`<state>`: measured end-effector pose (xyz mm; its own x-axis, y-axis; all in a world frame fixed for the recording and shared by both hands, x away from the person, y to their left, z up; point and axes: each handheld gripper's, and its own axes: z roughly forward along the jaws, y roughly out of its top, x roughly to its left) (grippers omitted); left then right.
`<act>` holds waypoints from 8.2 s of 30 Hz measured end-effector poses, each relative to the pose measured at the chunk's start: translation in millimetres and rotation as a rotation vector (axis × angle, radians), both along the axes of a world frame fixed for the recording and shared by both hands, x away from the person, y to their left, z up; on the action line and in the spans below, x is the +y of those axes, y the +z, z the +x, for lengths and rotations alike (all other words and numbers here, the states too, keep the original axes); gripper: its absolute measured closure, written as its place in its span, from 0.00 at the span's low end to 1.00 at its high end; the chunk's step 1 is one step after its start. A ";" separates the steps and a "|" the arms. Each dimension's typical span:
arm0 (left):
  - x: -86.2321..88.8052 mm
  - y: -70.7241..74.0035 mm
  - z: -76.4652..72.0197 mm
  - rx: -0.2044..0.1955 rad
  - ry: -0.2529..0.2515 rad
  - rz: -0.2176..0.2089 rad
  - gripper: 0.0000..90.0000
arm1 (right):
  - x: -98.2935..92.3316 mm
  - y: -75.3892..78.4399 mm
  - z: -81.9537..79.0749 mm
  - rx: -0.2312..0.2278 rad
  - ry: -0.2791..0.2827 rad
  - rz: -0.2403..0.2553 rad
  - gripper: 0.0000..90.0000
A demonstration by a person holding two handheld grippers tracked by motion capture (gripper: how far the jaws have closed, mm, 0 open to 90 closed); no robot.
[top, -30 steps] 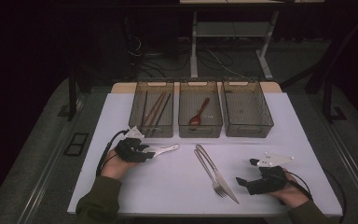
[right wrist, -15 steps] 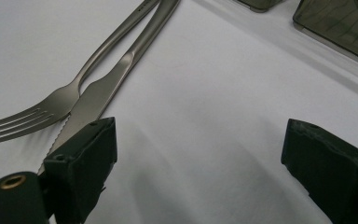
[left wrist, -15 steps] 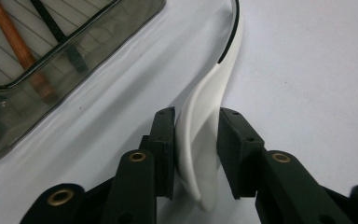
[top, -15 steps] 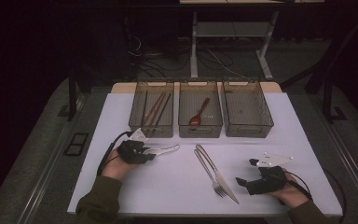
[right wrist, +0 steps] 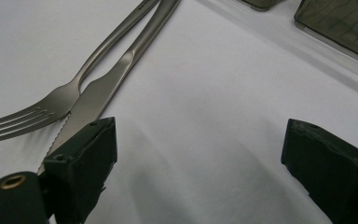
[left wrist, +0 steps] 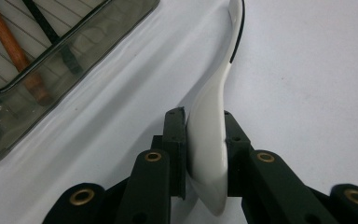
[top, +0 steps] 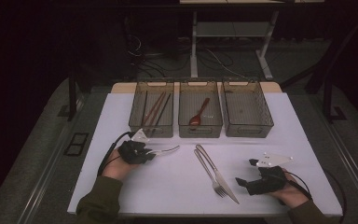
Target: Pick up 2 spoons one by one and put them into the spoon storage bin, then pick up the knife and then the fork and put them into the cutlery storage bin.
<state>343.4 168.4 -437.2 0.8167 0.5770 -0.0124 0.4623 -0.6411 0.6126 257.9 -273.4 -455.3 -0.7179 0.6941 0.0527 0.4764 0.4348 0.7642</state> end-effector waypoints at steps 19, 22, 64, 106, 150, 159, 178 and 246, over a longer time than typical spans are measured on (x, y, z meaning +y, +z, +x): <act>-2.7 6.3 -0.4 -0.001 -0.004 -0.026 0.85 | -0.3 0.3 -0.4 -0.001 0.002 0.001 0.11; -4.1 9.8 -1.4 -0.010 -0.003 -0.043 0.85 | -0.1 0.2 -0.3 0.001 0.002 0.000 0.11; -52.8 65.7 14.3 -0.093 -0.074 -0.158 0.85 | -0.2 0.6 -0.3 0.006 -0.001 0.002 0.11; -139.3 51.7 113.6 -0.009 -0.019 -0.051 0.84 | -2.7 1.0 -0.7 0.003 0.001 0.010 0.11; -86.8 71.5 49.4 -0.101 -0.009 -0.265 0.29 | -2.5 1.1 -1.1 0.005 -0.002 0.008 0.11; -70.1 58.6 26.6 -0.105 0.008 -0.283 0.24 | -2.1 0.8 -0.7 0.003 -0.003 0.005 0.11; -39.0 33.8 -24.0 -0.143 0.019 -0.263 0.09 | -4.1 2.0 0.0 0.011 -0.031 0.019 0.11; -6.5 -4.0 -70.2 -0.089 0.000 -0.286 0.00 | 61.7 24.6 22.0 0.181 0.149 -0.004 1.00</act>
<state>273.2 161.9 -441.2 0.8218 0.5604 -0.1027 0.3984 -0.4365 0.8067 279.8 -211.7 -430.7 -0.7919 0.5813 0.1871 0.5354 0.5135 0.6705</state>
